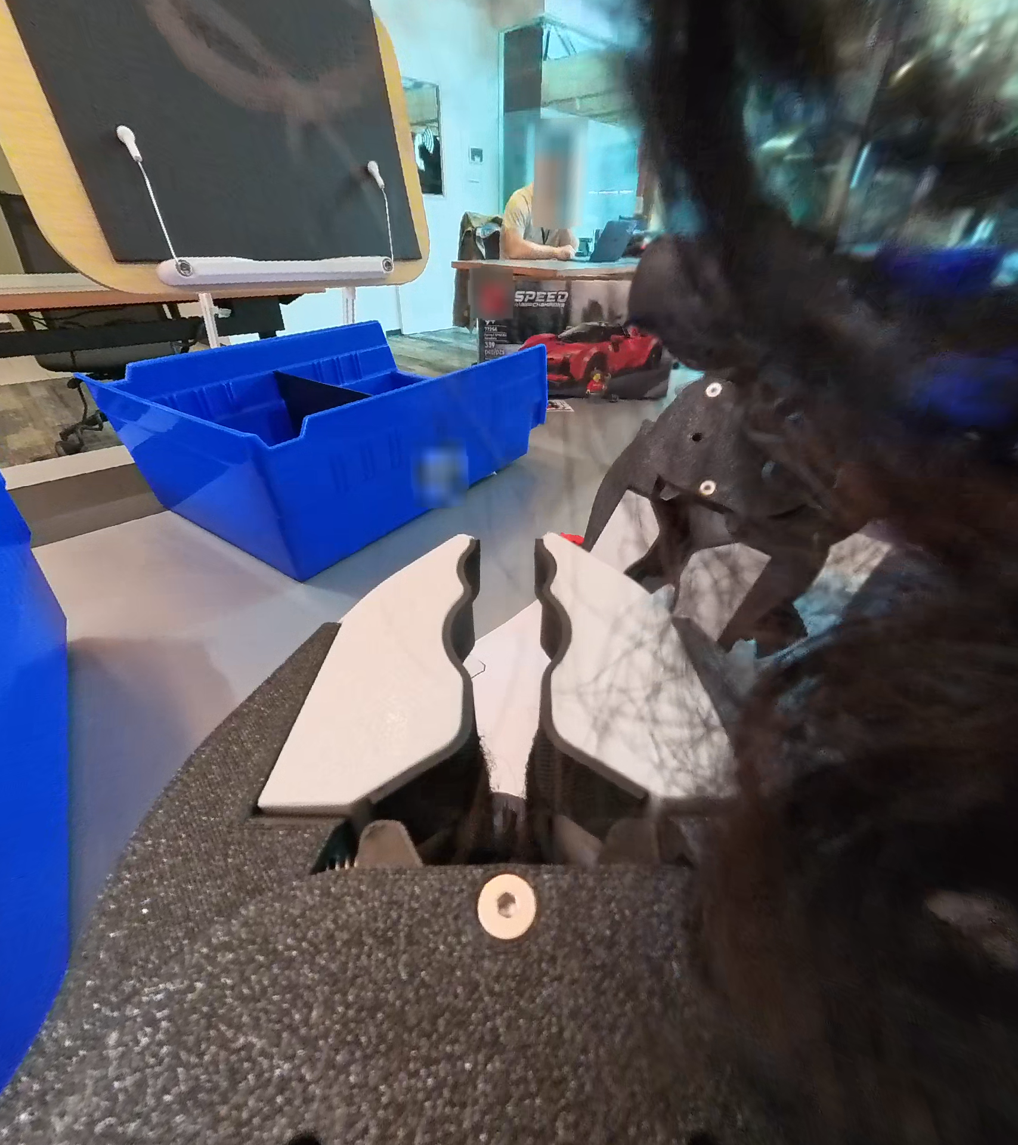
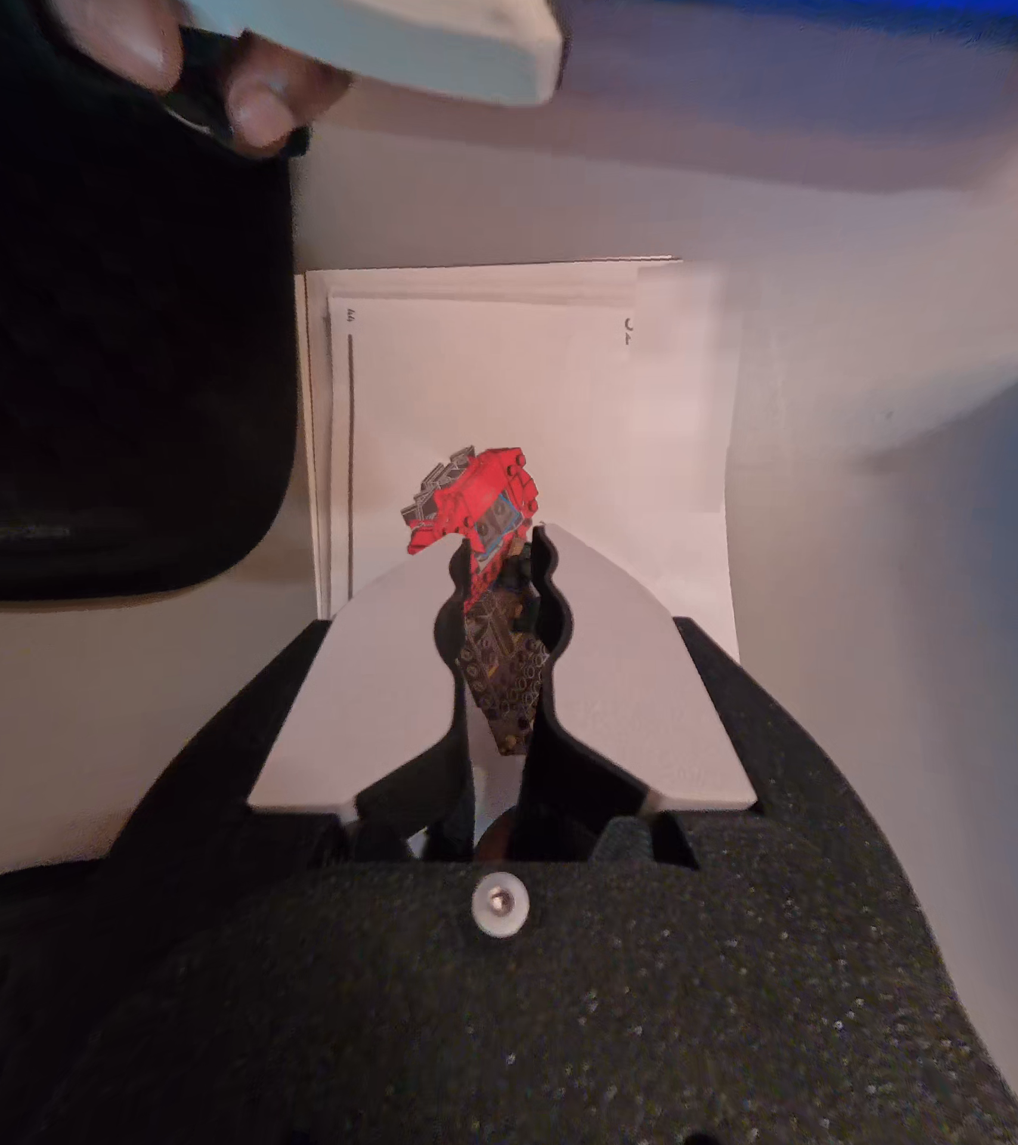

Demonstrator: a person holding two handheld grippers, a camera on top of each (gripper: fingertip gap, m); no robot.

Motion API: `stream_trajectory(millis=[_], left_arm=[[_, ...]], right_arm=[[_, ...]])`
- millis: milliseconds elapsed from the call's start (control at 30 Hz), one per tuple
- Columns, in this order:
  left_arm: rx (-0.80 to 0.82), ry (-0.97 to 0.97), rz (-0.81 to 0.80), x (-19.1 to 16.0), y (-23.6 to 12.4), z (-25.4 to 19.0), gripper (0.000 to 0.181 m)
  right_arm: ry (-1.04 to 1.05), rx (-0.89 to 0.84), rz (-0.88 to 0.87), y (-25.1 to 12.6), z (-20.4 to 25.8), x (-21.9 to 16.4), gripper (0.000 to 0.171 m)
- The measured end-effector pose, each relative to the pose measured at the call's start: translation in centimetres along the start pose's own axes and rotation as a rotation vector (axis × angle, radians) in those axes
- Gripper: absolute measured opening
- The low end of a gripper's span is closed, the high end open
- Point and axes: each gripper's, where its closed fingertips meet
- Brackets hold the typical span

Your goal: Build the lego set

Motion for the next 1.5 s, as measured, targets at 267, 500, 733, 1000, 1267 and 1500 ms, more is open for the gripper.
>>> stream_trajectory(millis=[267,500,733,1000,1267,1500], left_arm=[[-0.001,-0.002,-0.001,0.0,0.0,0.0,0.016],[-0.003,-0.002,0.001,0.0,0.0,0.0,0.016],[-0.002,-0.004,0.000,0.0,0.0,0.0,0.016],[-0.003,-0.001,0.000,0.0,0.0,0.0,0.016],[-0.001,-0.002,0.004,-0.1,0.0,0.0,0.016],[-0.002,-0.008,0.008,-0.1,0.1,0.0,0.016]], right_arm=[[0.087,-0.006,0.031,0.3,-0.4,-0.5,0.018],[0.116,-0.036,0.042,-0.2,-0.4,-0.5,0.019],[0.074,-0.063,0.144,-1.2,-0.7,-1.5,0.022],[0.041,-0.020,0.210,-1.5,-0.6,-2.6,0.032],[-0.110,0.109,0.257,-1.2,-1.3,-2.6,0.026],[-0.147,0.152,0.256,-1.0,-0.9,-2.5,0.021]])
Point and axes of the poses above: each gripper's, where its closed fingertips meet, y out along the fingers, x out of its top, z = x × y across the jaws, and after that the axes turned 1 degree about y, right-handed
